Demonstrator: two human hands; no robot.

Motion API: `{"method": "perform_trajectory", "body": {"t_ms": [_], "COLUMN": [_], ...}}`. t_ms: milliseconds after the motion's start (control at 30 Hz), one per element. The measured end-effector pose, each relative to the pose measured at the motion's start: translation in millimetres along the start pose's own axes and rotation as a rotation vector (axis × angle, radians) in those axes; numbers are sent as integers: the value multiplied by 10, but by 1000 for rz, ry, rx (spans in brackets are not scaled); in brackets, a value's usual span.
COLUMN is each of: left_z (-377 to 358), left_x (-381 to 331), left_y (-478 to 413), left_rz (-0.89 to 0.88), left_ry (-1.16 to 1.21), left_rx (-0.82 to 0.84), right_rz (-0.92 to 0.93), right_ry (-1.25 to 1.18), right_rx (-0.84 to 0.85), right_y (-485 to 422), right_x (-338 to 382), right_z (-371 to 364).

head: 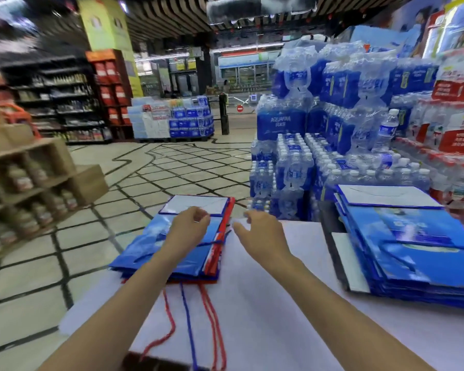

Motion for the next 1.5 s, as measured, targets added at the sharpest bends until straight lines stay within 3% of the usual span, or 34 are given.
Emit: {"method": "perform_trajectory", "body": {"t_ms": [133,267,367,467,733,933,1133,1267,1400,1500], "left_z": [373,659,738,732,870,963,648,136,-438,-787], "left_x": [646,1162,1398,1440,1477,1182,650,186,3,-58], "left_y": [-91,-164,-151,-142,-206,-198,-175,-60,84,268], "left_rz": [101,297,427,434,474,364,238,89,-54,-139], "left_ry": [-106,-412,-509,-510,-103,-66,84,126,7,-229], "left_rx": [-83,-172,-141,-107,-208,-278,-263,-147,-9,44], "right_rz": [20,-63,-90,-164,-723,-621,-464,-418,-414,-438], "right_ry": [-4,25,139,179,-738,-856,-679,-434,-89,157], "right_rx": [102,216,206,237,91,30,-126,-248,-220,-137], "right_y": [13,109,148,101,-24,-144,-274,-228,-55,109], "right_x": [299,336,312,307,30,20,-260,-603,-976,-1256], "right_z": [-622,-1023,-1125,-1187,-1182,-1013,-346,215,523,513]}}
Point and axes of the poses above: each hand's wrist, its own y-axis away from the middle knuckle, its own z-axis out of the back of the hand, x = y × z, the point moved 5 cm from there along -y, towards the middle knuckle, and after that the axes turned 5 degrees about z, right-handed, at the moved point
